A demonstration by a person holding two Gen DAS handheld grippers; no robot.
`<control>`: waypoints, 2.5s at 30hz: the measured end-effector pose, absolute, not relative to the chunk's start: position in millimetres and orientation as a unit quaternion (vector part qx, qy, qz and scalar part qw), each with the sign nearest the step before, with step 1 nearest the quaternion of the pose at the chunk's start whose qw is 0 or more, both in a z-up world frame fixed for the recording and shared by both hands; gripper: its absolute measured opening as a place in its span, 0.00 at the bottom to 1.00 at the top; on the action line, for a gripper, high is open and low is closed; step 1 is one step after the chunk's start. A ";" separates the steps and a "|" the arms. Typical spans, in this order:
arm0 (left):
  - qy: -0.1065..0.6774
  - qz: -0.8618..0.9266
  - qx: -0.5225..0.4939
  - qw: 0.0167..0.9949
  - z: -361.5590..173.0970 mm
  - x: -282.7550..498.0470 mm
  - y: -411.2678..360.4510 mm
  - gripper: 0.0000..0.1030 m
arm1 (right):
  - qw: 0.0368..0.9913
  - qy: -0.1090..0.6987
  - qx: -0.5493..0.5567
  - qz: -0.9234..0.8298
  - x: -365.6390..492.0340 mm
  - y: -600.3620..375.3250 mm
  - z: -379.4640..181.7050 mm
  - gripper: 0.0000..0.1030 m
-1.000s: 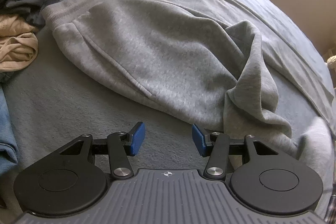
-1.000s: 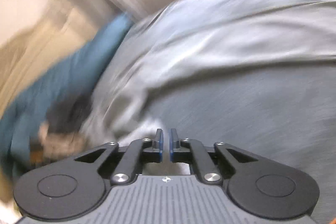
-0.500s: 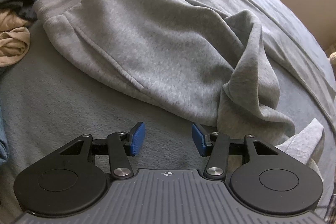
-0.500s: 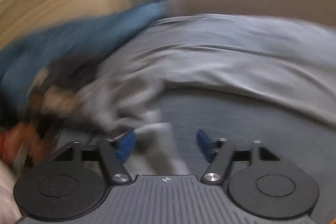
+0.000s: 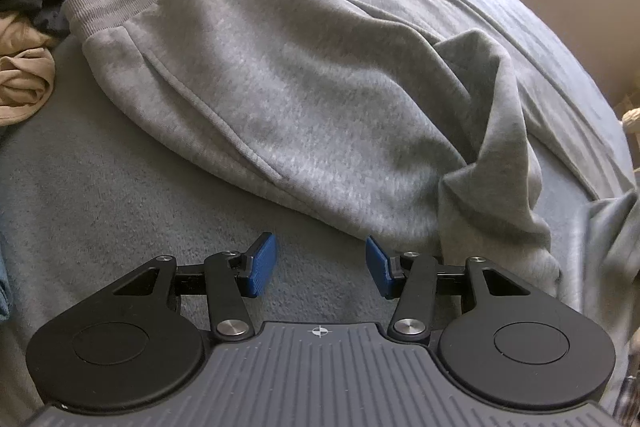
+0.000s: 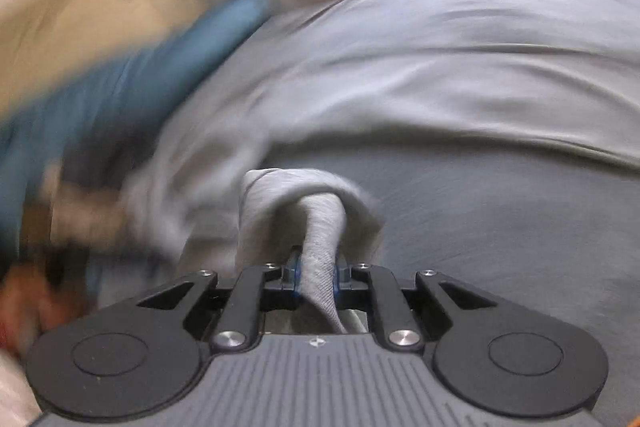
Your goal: Fold clothes
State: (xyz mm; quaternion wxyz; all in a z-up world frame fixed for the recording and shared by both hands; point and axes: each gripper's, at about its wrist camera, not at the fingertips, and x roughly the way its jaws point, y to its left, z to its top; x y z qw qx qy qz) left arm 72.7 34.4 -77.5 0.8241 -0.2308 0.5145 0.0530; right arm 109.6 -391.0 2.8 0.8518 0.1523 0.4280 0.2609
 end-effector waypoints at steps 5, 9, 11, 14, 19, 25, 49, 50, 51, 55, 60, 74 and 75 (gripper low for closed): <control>0.508 0.052 -0.237 0.826 -77.9 72.8 38.8 0.48 | 0.882 0.404 0.213 0.117 129.4 -456.8 -6.9 0.13; 0.503 0.058 -0.240 0.829 -76.5 72.8 41.3 0.48 | 0.899 0.397 0.187 0.001 132.8 -477.2 -20.9 0.28; 0.499 0.064 -0.240 0.830 -75.6 72.7 43.2 0.48 | 0.909 0.380 0.166 -0.045 124.0 -477.7 -21.7 0.37; 0.495 0.074 -0.242 0.831 -75.4 72.2 46.8 0.48 | 0.928 0.340 0.125 -0.093 108.7 -474.7 -14.5 0.40; 0.491 0.085 -0.243 0.832 -78.1 74.6 46.0 0.48 | 0.971 0.232 0.003 0.058 75.4 -429.7 39.7 0.73; 0.487 0.094 -0.239 0.835 -78.6 77.5 41.6 0.48 | 0.863 0.273 -0.131 0.405 37.5 -301.6 34.7 0.86; 0.461 0.087 -0.283 0.837 -80.2 62.0 65.2 0.47 | 0.926 0.335 0.116 0.126 183.1 -373.9 -6.7 0.49; 0.461 0.089 -0.284 0.836 -80.9 62.9 65.4 0.47 | 0.929 0.317 0.105 0.159 170.8 -366.2 1.1 0.49; 0.460 0.091 -0.285 0.836 -81.6 63.4 65.6 0.47 | 0.930 0.297 0.090 0.195 158.0 -356.7 9.6 0.49; 0.452 0.099 -0.288 0.838 -82.3 64.0 65.4 0.45 | 0.903 0.230 -0.027 0.362 93.8 -306.7 32.6 0.58; 0.439 0.110 -0.296 0.841 -81.6 58.9 68.7 0.39 | 0.801 0.184 -0.236 0.518 10.8 -224.0 13.4 0.59; 0.394 0.195 -0.304 0.845 -85.5 65.6 108.1 0.06 | 0.732 0.200 -0.475 0.446 12.1 -136.5 -84.1 0.00; 0.386 0.196 -0.309 0.847 -81.9 65.1 111.8 0.03 | 0.733 0.213 -0.465 0.449 14.2 -134.9 -74.4 0.00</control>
